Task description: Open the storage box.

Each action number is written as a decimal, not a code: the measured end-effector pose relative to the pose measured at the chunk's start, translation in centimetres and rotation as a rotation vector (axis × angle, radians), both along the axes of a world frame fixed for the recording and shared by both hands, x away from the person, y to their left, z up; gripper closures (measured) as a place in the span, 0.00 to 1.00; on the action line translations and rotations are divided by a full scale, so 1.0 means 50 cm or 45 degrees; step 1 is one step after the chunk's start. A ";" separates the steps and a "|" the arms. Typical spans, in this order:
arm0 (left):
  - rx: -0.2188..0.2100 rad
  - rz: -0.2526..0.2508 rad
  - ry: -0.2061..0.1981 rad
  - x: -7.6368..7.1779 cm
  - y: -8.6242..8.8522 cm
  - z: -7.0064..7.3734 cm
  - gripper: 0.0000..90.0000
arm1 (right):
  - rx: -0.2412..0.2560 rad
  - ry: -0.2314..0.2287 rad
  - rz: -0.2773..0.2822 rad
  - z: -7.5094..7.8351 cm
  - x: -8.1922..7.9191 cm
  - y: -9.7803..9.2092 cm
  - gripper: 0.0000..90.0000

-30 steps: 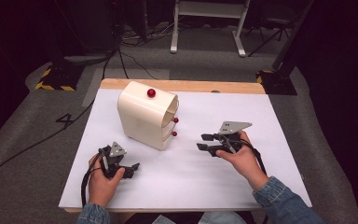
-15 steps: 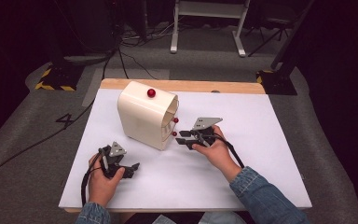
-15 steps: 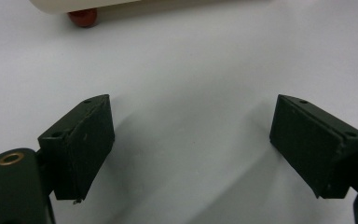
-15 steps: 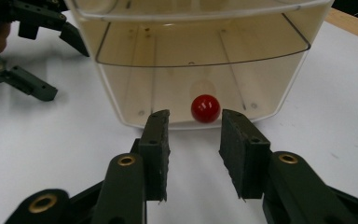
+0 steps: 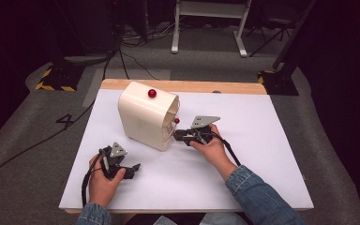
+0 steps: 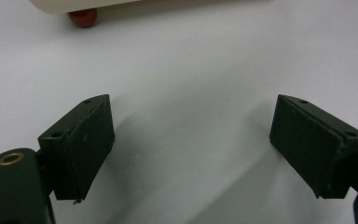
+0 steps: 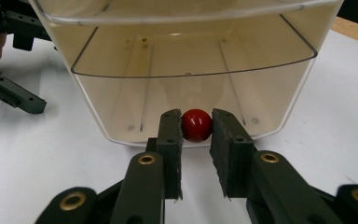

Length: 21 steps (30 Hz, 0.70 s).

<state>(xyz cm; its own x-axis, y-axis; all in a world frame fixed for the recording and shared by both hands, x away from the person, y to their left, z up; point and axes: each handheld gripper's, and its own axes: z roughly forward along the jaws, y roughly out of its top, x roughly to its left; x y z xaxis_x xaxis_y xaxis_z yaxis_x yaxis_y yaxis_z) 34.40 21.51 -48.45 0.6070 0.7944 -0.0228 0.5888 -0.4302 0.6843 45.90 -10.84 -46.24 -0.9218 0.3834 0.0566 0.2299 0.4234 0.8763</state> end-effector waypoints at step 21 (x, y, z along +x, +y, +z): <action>-0.001 -0.001 0.003 0.000 0.000 0.000 0.16 | -0.089 -0.012 -0.070 0.052 -0.066 -0.087 0.83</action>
